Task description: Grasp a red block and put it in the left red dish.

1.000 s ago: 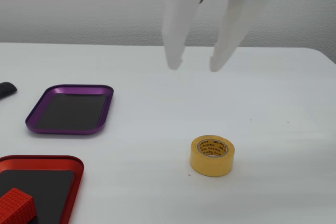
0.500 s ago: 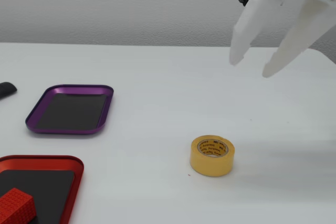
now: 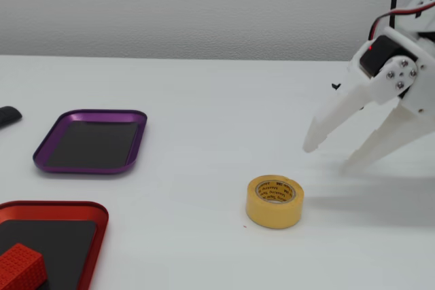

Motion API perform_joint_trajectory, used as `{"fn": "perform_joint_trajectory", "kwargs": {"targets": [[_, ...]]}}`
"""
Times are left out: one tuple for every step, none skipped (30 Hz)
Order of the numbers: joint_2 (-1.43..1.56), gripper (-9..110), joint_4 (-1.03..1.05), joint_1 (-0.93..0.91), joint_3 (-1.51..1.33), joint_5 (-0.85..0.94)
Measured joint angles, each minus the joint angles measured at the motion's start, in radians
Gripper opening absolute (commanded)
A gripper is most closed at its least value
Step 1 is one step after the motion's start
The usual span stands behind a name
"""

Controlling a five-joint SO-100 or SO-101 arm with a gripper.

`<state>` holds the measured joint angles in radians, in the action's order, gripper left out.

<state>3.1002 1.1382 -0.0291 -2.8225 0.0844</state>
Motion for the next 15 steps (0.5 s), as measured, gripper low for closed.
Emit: {"fn": "perform_joint_trajectory", "kwargs": {"targets": [[0.028,19,0.000,0.000,-0.037,0.000],[0.060,19,0.000,0.000,-0.071,0.000],[0.092,19,0.000,0.005,-0.098,0.000],[0.126,19,0.000,0.009,-0.126,0.000],[0.152,19,0.002,0.009,-0.147,-0.003],[0.181,19,0.000,0.009,-0.169,-0.003],[0.204,19,0.000,0.009,-0.190,-0.014],[0.221,19,0.000,0.011,-0.210,-0.031],[0.229,19,0.006,0.011,-0.222,-0.044],[0.232,19,0.017,0.011,-0.230,-0.057],[0.232,19,0.032,0.011,-0.235,-0.064],[0.233,19,0.043,0.011,-0.238,-0.069],[0.236,17,0.052,0.011,-0.239,-0.072],[0.238,15,0.057,0.011,-0.239,-0.072],[0.238,11,0.061,0.011,-0.239,-0.072]]}}
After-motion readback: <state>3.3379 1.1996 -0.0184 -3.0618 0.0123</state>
